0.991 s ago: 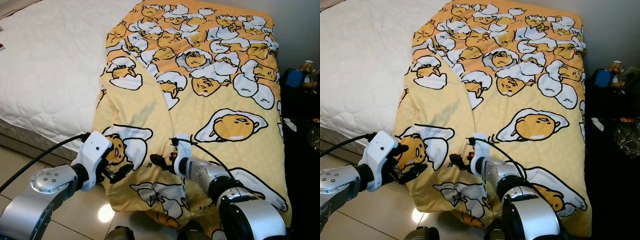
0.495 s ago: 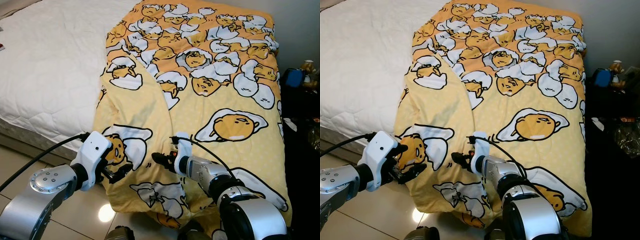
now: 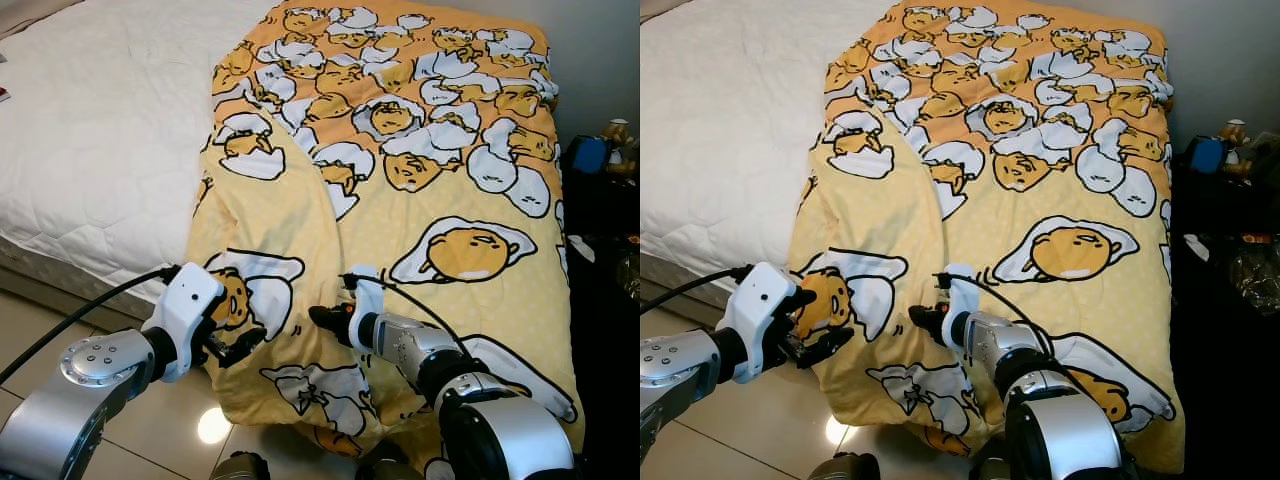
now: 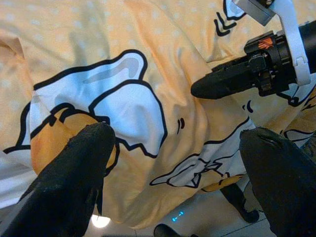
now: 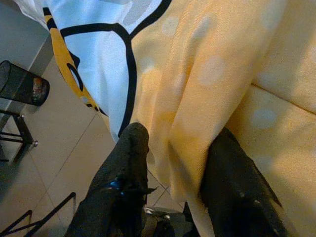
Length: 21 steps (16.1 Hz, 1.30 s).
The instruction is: Clean up the room
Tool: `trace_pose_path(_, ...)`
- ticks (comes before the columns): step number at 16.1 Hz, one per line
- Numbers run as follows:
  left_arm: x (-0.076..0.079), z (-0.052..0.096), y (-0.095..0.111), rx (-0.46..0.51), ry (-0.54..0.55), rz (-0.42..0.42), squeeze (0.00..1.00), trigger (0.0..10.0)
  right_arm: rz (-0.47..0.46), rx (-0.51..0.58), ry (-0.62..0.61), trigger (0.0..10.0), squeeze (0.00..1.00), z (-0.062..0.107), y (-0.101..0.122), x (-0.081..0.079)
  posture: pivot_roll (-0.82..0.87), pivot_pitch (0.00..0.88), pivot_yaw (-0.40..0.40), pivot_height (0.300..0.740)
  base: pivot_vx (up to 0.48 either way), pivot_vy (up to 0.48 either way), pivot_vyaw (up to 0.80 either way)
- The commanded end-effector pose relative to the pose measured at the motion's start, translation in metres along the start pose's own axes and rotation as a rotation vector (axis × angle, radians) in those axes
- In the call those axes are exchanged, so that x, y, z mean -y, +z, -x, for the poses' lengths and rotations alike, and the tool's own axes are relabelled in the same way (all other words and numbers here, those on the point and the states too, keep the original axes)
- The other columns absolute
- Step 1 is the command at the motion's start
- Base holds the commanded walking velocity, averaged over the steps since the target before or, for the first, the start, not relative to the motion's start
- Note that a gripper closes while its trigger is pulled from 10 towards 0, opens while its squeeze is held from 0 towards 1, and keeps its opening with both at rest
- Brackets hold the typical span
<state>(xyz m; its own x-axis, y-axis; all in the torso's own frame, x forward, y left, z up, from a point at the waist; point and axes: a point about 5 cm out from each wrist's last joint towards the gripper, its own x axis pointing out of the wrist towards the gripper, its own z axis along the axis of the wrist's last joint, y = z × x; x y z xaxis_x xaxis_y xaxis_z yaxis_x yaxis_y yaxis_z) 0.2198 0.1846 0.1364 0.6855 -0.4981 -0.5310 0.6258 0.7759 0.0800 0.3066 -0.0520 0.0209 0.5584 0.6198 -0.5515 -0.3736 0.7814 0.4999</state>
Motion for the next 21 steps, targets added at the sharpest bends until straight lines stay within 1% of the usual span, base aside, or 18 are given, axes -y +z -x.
trace_pose_path(1,0.002,-0.001,-0.001,-0.011,-0.016,-0.004,0.84,10.0,0.008,-0.011,0.000,0.0,0.00,0.000,0.000,0.000,0.00,0.111,-0.007,0.740,0.000,0.000,0.00)
trace_pose_path(4,0.005,0.002,-0.001,0.005,-0.063,0.007,0.84,10.0,0.010,-0.011,0.001,0.0,0.00,0.000,0.001,0.001,0.00,0.107,-0.011,0.740,0.000,0.000,0.00)
trace_pose_path(7,0.009,0.010,-0.001,0.020,-0.148,0.020,0.83,10.0,0.011,-0.008,0.012,0.0,0.00,0.000,0.003,-0.001,0.00,0.105,-0.015,0.740,0.000,0.000,0.00)
trace_pose_path(14,0.008,0.016,-0.004,0.001,-0.181,0.017,0.83,10.0,0.010,-0.009,0.031,0.0,0.00,-0.001,0.005,-0.004,-0.01,0.103,-0.018,0.740,0.000,0.000,0.00)
trace_pose_path(15,0.006,0.016,-0.006,-0.004,-0.179,0.014,0.83,10.0,0.007,-0.007,0.040,0.0,0.00,-0.001,0.005,-0.006,-0.02,0.088,-0.016,0.740,0.000,0.000,0.00)
trace_pose_path(18,0.003,0.017,-0.006,0.000,-0.151,-0.011,0.84,10.0,-0.040,0.021,0.096,0.0,0.00,-0.004,0.014,-0.017,-0.02,0.075,-0.022,0.740,0.000,0.000,0.00)
trace_pose_path(20,-0.002,0.016,-0.005,0.004,-0.100,-0.045,0.87,10.0,-0.087,0.038,0.163,0.0,0.00,-0.006,0.026,-0.030,-0.02,0.068,-0.027,0.740,0.000,0.000,0.00)
trace_pose_path(21,-0.004,0.015,-0.004,0.017,-0.072,-0.032,0.93,10.0,-0.105,0.043,0.193,0.0,0.00,-0.007,0.031,-0.036,-0.02,0.066,-0.028,0.740,0.000,0.000,0.00)
